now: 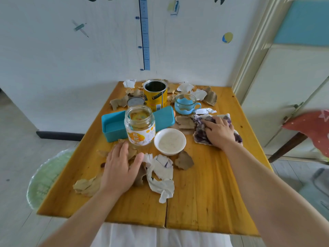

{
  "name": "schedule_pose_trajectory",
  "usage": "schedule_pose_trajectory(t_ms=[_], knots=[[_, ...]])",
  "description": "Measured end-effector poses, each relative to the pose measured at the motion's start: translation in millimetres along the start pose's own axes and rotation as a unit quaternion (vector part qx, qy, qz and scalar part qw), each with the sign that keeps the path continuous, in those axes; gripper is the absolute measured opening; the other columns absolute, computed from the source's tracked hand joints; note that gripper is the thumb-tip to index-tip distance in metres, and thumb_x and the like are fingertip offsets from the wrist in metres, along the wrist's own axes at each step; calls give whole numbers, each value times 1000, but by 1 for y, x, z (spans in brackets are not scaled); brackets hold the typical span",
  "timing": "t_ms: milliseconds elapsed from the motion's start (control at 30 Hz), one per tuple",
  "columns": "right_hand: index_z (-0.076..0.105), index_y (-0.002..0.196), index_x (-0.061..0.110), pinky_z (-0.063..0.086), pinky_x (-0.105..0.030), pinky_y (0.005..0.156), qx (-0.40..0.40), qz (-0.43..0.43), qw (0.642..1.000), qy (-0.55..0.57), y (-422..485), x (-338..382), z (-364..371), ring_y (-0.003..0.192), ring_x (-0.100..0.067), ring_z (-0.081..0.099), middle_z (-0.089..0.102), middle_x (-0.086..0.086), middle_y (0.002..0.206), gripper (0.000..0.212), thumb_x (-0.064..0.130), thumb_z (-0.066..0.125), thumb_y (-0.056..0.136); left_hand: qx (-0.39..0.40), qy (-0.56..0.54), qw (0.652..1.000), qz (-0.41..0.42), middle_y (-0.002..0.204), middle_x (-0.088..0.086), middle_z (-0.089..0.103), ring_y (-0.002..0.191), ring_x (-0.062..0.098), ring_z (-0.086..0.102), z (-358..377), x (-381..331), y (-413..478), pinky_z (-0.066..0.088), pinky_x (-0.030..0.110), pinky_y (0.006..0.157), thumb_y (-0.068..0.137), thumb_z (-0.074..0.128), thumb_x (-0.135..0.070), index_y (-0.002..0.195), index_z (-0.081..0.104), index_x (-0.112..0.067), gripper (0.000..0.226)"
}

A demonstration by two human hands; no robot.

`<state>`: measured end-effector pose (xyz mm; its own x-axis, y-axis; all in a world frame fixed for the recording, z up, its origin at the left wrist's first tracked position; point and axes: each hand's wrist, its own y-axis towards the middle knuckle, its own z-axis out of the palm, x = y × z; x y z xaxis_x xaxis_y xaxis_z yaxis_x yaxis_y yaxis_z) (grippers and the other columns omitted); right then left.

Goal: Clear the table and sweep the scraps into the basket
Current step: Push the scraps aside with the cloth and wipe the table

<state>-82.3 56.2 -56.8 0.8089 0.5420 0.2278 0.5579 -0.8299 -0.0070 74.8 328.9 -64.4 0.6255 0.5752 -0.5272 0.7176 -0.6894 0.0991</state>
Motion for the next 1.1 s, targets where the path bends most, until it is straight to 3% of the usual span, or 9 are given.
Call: schedule_pose_trajectory(t_ms=[133, 400, 567, 633, 733, 800, 867, 967, 1100], knots=[[37, 135, 45, 6, -49, 116, 12, -44, 999, -10, -16, 12, 5, 140, -23, 16, 26, 1, 151, 41, 34, 30, 96, -5, -3, 1000, -5, 152, 8, 25, 141, 25, 19, 0, -1, -3, 18, 40, 113, 91, 35, -51, 143, 26, -12, 65], [38, 136, 44, 16, -47, 112, -7, -67, 997, -21, -43, 34, 13, 137, -25, 22, 30, 0, 147, 40, 37, 32, 97, -9, -14, 1000, -1, 153, 8, 21, 142, 24, 15, 0, 1, -5, 17, 40, 114, 91, 34, -48, 144, 22, -13, 65], [49, 131, 31, 30, -41, 101, -41, -92, 995, -5, -59, 37, 14, 125, -26, 34, 44, -3, 135, 39, 23, 37, 95, -44, -86, 995, 16, 148, 10, 31, 137, 26, 25, -3, 3, -9, 26, 41, 109, 84, 25, -67, 141, 30, -11, 80], [55, 126, 23, 34, -42, 98, -104, -44, 991, 65, -59, 28, 7, 120, -29, 40, 49, -8, 130, 37, 14, 41, 93, -95, -98, 989, 51, 141, 14, 40, 131, 28, 34, -12, 10, -8, 31, 38, 103, 81, 22, -63, 136, 38, -7, 80], [54, 125, 17, 33, -47, 96, -232, 132, 953, 143, -43, 3, -12, 117, -36, 39, 49, -17, 126, 37, 9, 40, 91, -180, -11, 979, 92, 131, 20, 48, 123, 33, 41, -32, 26, 14, 36, 45, 101, 88, 26, -54, 129, 45, -1, 69], [47, 130, 20, 27, -51, 103, -178, 231, 951, 99, -27, -11, -17, 126, -37, 31, 41, -17, 134, 42, 13, 37, 90, -185, 17, 982, 43, 137, 19, 42, 128, 35, 35, -43, 36, 37, 35, 52, 103, 89, 24, -54, 133, 39, -4, 69], [38, 137, 26, 14, -56, 111, -87, 272, 958, 40, -18, -19, -9, 137, -34, 19, 29, -15, 147, 45, 25, 29, 93, -158, 27, 987, -25, 146, 17, 31, 136, 35, 24, -45, 44, 55, 29, 53, 107, 91, 20, -59, 140, 30, -8, 72], [25, 143, 33, -2, -59, 111, -60, 264, 963, 7, 1, -24, 1, 144, -28, 6, 15, -10, 155, 51, 38, 19, 93, -120, 11, 990, -69, 152, 14, 22, 140, 33, 17, -35, 51, 75, 23, 52, 111, 83, 17, -63, 144, 21, -12, 80], [17, 145, 40, -5, -57, 113, -1, 187, 982, -3, 35, -22, -6, 145, -25, 0, 7, -4, 158, 53, 46, 19, 93, -111, -13, 989, -93, 151, 14, 26, 139, 32, 22, -21, 52, 91, 26, 52, 109, 83, 18, -63, 145, 20, -13, 80]])
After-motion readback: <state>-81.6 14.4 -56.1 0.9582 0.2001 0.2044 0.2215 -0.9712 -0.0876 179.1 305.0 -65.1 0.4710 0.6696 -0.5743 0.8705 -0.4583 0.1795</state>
